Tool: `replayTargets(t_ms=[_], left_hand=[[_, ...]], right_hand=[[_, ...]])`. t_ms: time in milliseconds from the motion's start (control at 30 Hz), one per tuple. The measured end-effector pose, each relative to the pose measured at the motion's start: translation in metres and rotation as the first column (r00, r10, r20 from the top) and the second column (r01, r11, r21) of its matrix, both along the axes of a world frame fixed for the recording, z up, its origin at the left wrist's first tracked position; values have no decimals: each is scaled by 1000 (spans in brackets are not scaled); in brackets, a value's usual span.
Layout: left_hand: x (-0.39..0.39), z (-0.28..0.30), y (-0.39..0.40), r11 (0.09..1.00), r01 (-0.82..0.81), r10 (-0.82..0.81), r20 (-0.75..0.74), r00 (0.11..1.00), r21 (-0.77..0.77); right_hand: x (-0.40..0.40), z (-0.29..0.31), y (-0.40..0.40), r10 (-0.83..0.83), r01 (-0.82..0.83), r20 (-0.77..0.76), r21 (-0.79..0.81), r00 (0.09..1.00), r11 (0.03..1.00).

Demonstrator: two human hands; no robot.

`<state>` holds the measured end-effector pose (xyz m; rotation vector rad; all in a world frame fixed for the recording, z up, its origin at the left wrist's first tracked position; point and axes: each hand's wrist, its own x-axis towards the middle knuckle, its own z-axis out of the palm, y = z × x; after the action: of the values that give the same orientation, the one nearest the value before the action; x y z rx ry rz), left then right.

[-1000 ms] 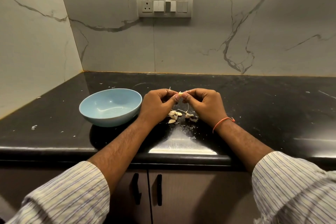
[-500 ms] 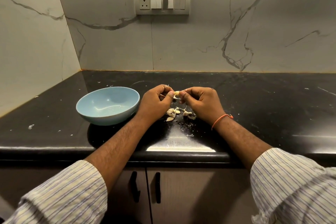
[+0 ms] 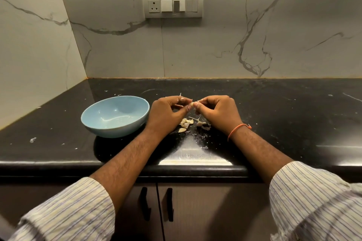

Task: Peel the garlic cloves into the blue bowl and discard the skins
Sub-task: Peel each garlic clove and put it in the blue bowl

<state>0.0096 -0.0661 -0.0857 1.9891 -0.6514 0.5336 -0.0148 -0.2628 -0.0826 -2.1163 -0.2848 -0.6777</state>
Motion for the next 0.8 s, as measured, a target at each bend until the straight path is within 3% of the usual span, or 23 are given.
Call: replayTargets(t_ms=[300,800], left_hand=[[-1,0,-1,998,-64,63,52,997,14],[0,0,-3,992,-85,85,-1,996,92]], right_hand=[[-1,1,0,106,-106,4,135,994,985],[-2,1,0,118,-118,1,23,993,993]])
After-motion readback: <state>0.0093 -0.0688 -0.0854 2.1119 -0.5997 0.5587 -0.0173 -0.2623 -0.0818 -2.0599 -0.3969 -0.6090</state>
